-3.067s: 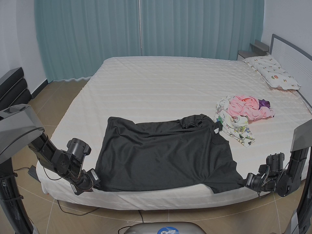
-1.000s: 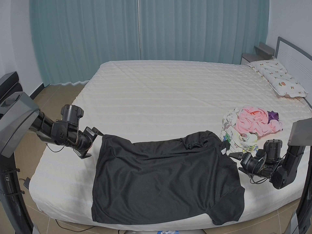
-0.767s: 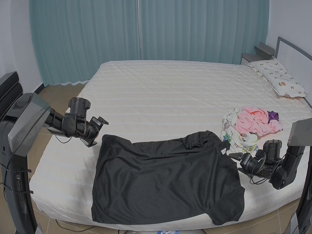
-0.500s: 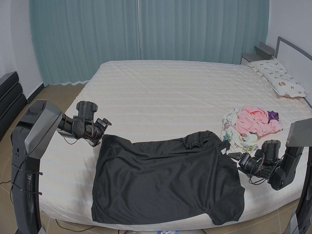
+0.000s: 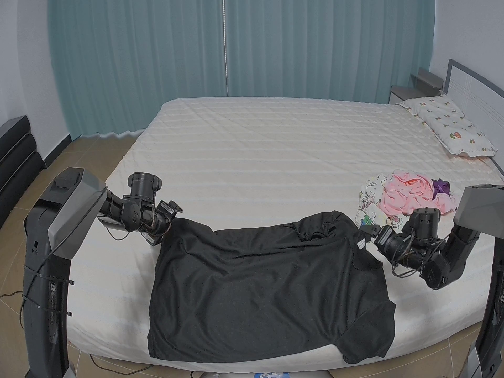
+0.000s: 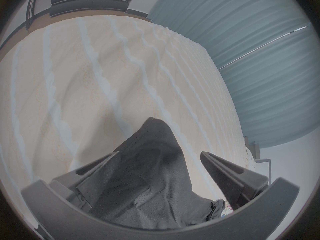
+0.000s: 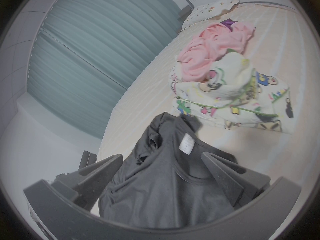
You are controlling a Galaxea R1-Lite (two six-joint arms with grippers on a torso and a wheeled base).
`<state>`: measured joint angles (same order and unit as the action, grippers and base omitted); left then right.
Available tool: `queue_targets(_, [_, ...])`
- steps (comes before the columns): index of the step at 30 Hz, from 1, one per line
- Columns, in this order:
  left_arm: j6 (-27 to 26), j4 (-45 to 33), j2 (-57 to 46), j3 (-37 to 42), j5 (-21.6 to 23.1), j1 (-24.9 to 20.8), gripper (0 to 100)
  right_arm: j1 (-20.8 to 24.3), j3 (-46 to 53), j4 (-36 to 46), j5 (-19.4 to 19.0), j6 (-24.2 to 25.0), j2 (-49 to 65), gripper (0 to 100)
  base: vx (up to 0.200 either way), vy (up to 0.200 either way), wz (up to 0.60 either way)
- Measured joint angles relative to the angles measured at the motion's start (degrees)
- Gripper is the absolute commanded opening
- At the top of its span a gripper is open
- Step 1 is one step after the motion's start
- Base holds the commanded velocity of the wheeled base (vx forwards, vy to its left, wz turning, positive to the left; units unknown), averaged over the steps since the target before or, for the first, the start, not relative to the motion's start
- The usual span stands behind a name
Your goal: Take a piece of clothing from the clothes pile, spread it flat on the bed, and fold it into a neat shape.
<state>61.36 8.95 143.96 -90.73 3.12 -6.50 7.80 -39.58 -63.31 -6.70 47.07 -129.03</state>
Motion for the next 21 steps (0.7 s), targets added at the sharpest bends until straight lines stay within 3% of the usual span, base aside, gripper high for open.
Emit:
queue_targets(11, [1.4, 0.6, -2.6, 4.2, 5.7, 0.5, 100, 7.4, -22.3, 15.8, 6.5, 1.4, -7.5, 100, 0.000, 0.000, 0.00])
queue_targets(16, [2.5, 0.6, -4.0, 5.5, 5.9, 0.8, 100, 8.4, -25.2, 16.5, 7.0, 1.5, -10.2, 100, 0.000, 0.000, 0.00])
queue_targets(21, [2.9, 0.6, -4.6, 5.8, 5.8, 0.8, 100, 8.7, -26.3, 16.5, 7.1, 1.5, -11.5, 100, 0.200, 0.000, 0.00])
